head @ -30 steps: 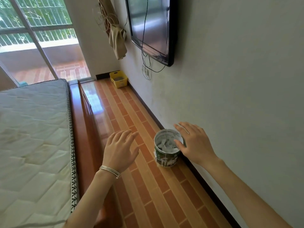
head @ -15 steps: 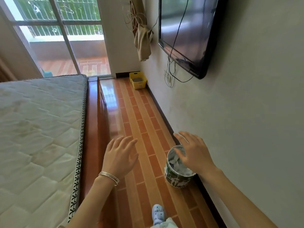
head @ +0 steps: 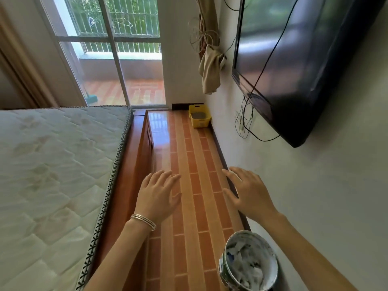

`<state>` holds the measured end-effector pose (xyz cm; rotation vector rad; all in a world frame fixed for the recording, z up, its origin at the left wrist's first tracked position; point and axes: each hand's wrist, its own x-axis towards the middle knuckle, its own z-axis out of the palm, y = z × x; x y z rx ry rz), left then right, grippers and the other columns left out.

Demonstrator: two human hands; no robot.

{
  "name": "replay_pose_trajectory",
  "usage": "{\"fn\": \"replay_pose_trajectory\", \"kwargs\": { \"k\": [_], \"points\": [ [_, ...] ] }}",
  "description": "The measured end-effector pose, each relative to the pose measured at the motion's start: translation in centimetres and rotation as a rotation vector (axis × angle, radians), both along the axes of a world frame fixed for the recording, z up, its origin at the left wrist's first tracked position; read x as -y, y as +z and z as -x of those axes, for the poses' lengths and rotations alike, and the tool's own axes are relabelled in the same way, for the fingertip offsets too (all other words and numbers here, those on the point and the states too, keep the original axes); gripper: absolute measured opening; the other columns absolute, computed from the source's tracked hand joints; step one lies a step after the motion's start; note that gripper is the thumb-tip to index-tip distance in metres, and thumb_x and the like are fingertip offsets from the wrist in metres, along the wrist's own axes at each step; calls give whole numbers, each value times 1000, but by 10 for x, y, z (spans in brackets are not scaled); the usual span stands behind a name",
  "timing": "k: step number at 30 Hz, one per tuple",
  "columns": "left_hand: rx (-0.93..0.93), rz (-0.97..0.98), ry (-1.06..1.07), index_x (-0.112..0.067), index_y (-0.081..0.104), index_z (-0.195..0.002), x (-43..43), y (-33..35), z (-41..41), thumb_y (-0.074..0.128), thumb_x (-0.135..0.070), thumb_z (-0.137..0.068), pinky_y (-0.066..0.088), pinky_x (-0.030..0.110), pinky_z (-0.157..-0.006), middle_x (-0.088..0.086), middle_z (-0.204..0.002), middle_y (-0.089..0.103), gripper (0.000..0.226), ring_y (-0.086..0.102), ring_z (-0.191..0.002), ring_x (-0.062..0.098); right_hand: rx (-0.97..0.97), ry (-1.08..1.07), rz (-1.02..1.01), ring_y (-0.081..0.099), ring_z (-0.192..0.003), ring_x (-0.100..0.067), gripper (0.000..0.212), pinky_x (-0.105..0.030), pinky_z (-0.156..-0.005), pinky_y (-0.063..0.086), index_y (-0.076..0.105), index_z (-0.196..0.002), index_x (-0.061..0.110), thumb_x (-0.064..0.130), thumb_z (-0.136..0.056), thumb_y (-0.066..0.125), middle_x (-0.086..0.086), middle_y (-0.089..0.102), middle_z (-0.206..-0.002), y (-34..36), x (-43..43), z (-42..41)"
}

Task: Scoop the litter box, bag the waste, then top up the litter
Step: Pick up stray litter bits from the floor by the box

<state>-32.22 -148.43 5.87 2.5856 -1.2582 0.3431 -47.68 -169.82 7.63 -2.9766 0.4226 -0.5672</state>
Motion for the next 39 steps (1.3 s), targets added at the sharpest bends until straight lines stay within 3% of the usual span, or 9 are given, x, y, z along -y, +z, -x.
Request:
{"fn": "replay_pose_trajectory", "kwargs": {
  "k": [12, 22, 28, 31, 35, 39],
  "points": [
    [-34, -46, 11, -34, 57, -121, 64, -32, -152, 40, -52, -78, 43, 45, -98, -7, -122, 61, 50, 55, -117, 19, -40, 27, -33, 55, -117, -22, 53, -45, -97, 45, 49, -131, 20, 35, -83, 64, -3, 57, -127, -36, 67, -154],
    [35, -50, -65, -31, 58, -122, 132, -7, -350, 40, -51, -78, 45, 45, -97, -4, -122, 62, 52, 56, -115, 22, 41, -13, -13, 57, -113, -22, 52, -41, -95, 45, 51, -129, 20, 32, -81, 67, -2, 58, -126, -8, 127, -338],
    [34, -8, -68, -30, 59, -120, 164, -6, -428, 40, -51, -79, 44, 44, -97, -2, -121, 62, 50, 57, -113, 22, 82, -1, 3, 57, -114, -24, 52, -44, -93, 48, 52, -128, 16, 29, -80, 69, -6, 58, -127, -8, 150, -419],
    [-2, -11, -72, -31, 56, -123, 178, -19, -458, 40, -51, -79, 44, 44, -99, -3, -125, 60, 51, 55, -116, 21, 48, 13, -23, 53, -119, -23, 52, -44, -96, 46, 48, -130, 19, 33, -83, 65, -5, 53, -132, -22, 165, -452],
    [-23, -23, -64, -31, 57, -122, 202, -36, -502, 42, -51, -78, 44, 44, -97, -3, -124, 60, 50, 56, -115, 21, 6, 18, -38, 51, -121, -21, 50, -42, -97, 45, 46, -131, 22, 46, -87, 44, -2, 52, -134, -42, 193, -501],
    [-19, -35, -38, -32, 57, -122, 238, -43, -556, 41, -51, -79, 45, 44, -96, -2, -122, 62, 50, 58, -113, 21, -8, 29, -46, 50, -123, -20, 51, -42, -99, 43, 46, -132, 23, 45, -86, 50, -1, 52, -134, -52, 231, -560]
  ]
}}
